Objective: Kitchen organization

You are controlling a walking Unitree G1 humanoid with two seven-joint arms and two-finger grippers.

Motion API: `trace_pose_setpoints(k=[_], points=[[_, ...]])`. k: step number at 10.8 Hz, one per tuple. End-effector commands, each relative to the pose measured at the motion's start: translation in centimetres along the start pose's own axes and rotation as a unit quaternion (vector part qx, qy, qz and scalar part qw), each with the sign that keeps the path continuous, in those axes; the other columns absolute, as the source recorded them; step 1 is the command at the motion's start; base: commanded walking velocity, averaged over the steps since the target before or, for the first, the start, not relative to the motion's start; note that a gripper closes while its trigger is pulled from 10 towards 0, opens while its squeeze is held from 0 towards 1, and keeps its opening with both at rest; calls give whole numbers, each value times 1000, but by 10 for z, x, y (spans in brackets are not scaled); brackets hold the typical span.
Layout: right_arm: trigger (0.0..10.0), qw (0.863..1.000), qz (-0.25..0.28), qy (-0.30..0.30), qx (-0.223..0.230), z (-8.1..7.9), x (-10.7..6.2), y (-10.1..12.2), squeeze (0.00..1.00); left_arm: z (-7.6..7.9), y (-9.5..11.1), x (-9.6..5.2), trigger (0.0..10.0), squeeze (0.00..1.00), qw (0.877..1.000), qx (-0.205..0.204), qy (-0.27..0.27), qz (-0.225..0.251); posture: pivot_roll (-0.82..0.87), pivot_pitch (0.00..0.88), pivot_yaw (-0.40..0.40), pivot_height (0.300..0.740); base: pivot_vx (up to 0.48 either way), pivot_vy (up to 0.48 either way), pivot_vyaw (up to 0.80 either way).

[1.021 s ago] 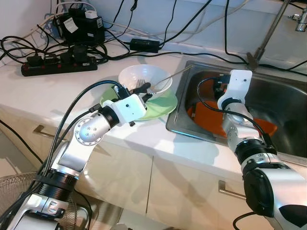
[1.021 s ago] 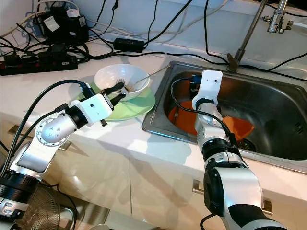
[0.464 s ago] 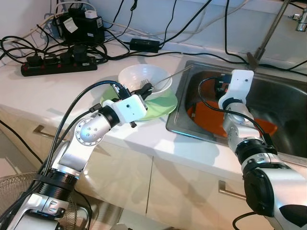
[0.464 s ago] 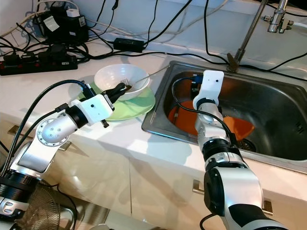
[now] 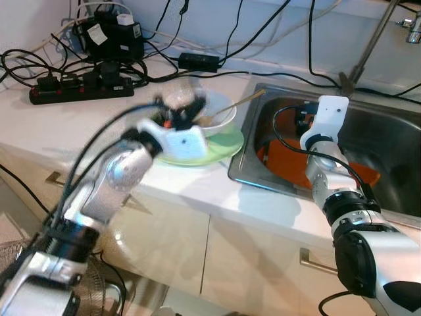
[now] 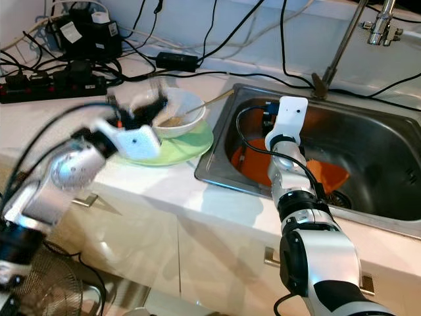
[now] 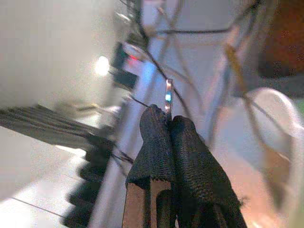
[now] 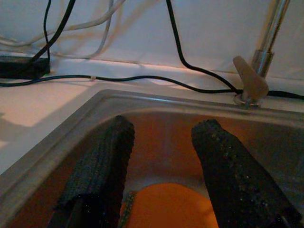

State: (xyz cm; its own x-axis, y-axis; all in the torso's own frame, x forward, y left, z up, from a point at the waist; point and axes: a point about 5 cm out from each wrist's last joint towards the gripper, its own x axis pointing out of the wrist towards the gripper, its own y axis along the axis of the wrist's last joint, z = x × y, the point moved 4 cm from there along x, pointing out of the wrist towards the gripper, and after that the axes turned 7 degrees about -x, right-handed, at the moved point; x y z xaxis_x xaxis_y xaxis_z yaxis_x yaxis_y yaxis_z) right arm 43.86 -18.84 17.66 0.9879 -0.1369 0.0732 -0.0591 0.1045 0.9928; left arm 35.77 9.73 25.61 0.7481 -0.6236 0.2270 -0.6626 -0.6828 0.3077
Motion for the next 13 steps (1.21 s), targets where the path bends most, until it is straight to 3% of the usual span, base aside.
trace_pose_setpoints(k=[1, 2, 3, 4, 5, 6, 8, 9, 11, 13], points=[[10000, 1000, 13, -3, 4, 2, 2, 8, 0, -13, 16, 5, 10000, 0, 999, 23, 26, 33, 262, 23, -44, 725, 0, 0, 0], [10000, 1000, 15, -2, 3, 2, 2, 8, 0, -20, 30, 8, 10000, 0, 997, 20, 50, 63, 261, 19, -43, 725, 0, 0, 0], [10000, 1000, 22, 2, 5, 2, 2, 10, 0, -31, 49, 10, 10000, 0, 990, -34, 90, 106, 260, 17, -43, 725, 0, 0, 0], [10000, 999, 29, 12, 10, 1, 2, 12, 1000, -36, 55, 13, 10000, 0, 985, -74, 107, 118, 258, 18, -44, 725, 0, 0, 0], [10000, 998, 54, 36, 15, -6, 0, 19, 1000, -38, 68, 20, 10000, 0, 973, -141, 115, 143, 253, 22, -45, 725, 0, 0, 0], [10000, 996, 74, 52, 15, -10, -1, 24, 1000, -39, 75, 22, 10000, 0, 968, -160, 116, 156, 253, 22, -45, 725, 0, 0, 0], [10000, 983, 169, 77, -10, -16, -8, 54, 1000, -41, 91, 27, 10000, 0, 955, -202, 106, 188, 241, 33, -40, 725, 0, 0, 0], [10000, 975, 200, 93, -18, -21, -12, 63, 0, -39, 97, 29, 10000, 0, 950, -222, 92, 199, 240, 36, -38, 725, 0, 0, 0], [10000, 965, 235, 113, 6, -28, -19, 73, 0, -29, 106, 31, 10000, 0, 946, -240, 62, 211, 236, 33, -35, 725, 0, 0, 0], [10000, 948, 275, 158, 12, -45, -30, 85, 0, -20, 117, 34, 10000, 0, 940, -254, 35, 226, 238, 28, -36, 725, 0, 0, 0]])
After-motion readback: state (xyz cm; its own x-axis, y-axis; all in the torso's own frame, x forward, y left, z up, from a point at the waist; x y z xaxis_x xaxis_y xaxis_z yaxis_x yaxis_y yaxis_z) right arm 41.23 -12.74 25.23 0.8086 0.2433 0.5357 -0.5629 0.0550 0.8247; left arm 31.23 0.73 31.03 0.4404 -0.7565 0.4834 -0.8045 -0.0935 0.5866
